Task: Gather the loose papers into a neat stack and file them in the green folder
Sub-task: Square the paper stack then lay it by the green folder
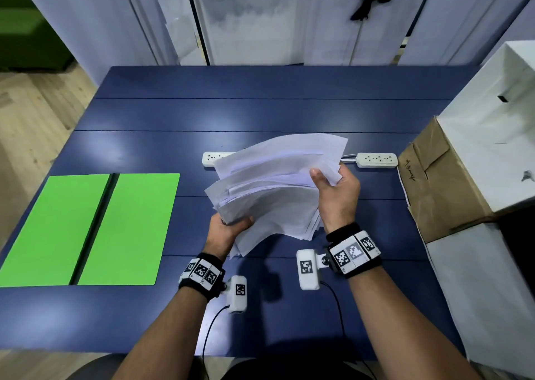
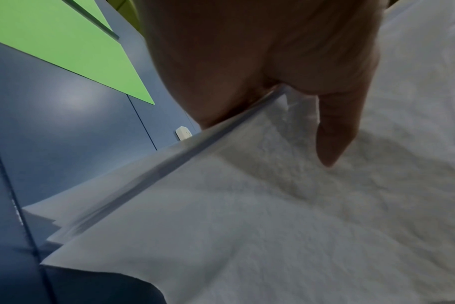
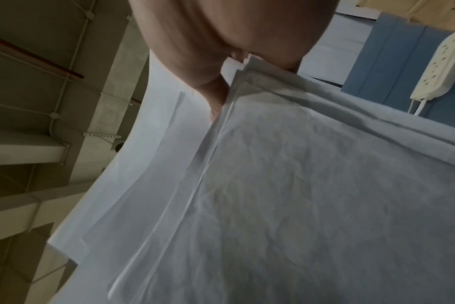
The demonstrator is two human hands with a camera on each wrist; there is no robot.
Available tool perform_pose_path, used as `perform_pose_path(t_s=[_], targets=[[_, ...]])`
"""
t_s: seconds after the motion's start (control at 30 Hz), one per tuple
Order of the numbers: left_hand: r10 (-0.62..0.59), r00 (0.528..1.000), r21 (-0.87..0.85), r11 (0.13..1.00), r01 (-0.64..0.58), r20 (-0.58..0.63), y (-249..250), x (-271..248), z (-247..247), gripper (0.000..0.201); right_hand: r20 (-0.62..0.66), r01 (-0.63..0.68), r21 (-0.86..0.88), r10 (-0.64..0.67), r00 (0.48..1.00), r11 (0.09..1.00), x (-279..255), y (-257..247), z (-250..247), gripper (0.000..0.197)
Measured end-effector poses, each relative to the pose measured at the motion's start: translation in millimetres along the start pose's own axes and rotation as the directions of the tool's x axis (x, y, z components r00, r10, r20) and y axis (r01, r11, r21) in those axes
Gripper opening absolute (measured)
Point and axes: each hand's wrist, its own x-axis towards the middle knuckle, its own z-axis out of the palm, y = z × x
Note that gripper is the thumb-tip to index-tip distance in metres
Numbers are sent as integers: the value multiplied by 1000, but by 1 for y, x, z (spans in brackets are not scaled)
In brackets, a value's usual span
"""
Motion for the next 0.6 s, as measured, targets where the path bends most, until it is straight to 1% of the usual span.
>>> perform_pose_path(t_s=[0.1, 0.17, 0.23, 0.33, 0.4, 0.47, 0.53, 0.6], targets=[[-7, 1000, 4, 1000, 7, 2, -1, 2, 0, 33, 38, -33, 117, 29, 999, 993, 0, -7, 1, 23], [-3, 1000, 0, 1000, 3, 13, -1, 1, 0, 35, 22, -61, 190, 57, 998, 980, -2, -14, 4, 30], [0, 1000, 1, 1000, 0, 19, -3, 2, 1, 37, -9, -72, 221, 76, 997, 973, -3, -18, 7, 33], [-5, 1000, -8, 1000, 6, 23, -4, 2, 0, 39, -50, -66, 156, 75, 996, 985, 1, -15, 8, 19], [-11, 1000, -13, 1000, 11, 27, -5, 3, -2, 38, -46, -54, 118, 60, 997, 992, 3, -12, 7, 13], [-10, 1000, -10, 1000, 10, 29, -6, 3, -3, 37, -49, -39, 108, 45, 998, 993, 4, -11, 6, 13], [-8, 999, 1, 1000, 8, 31, -6, 4, -3, 38, -46, -31, 118, 37, 998, 992, 3, -10, 6, 18], [-2, 999, 17, 1000, 1, 32, -7, 5, -3, 39, -34, -32, 63, 34, 999, 997, 5, -5, 6, 25]])
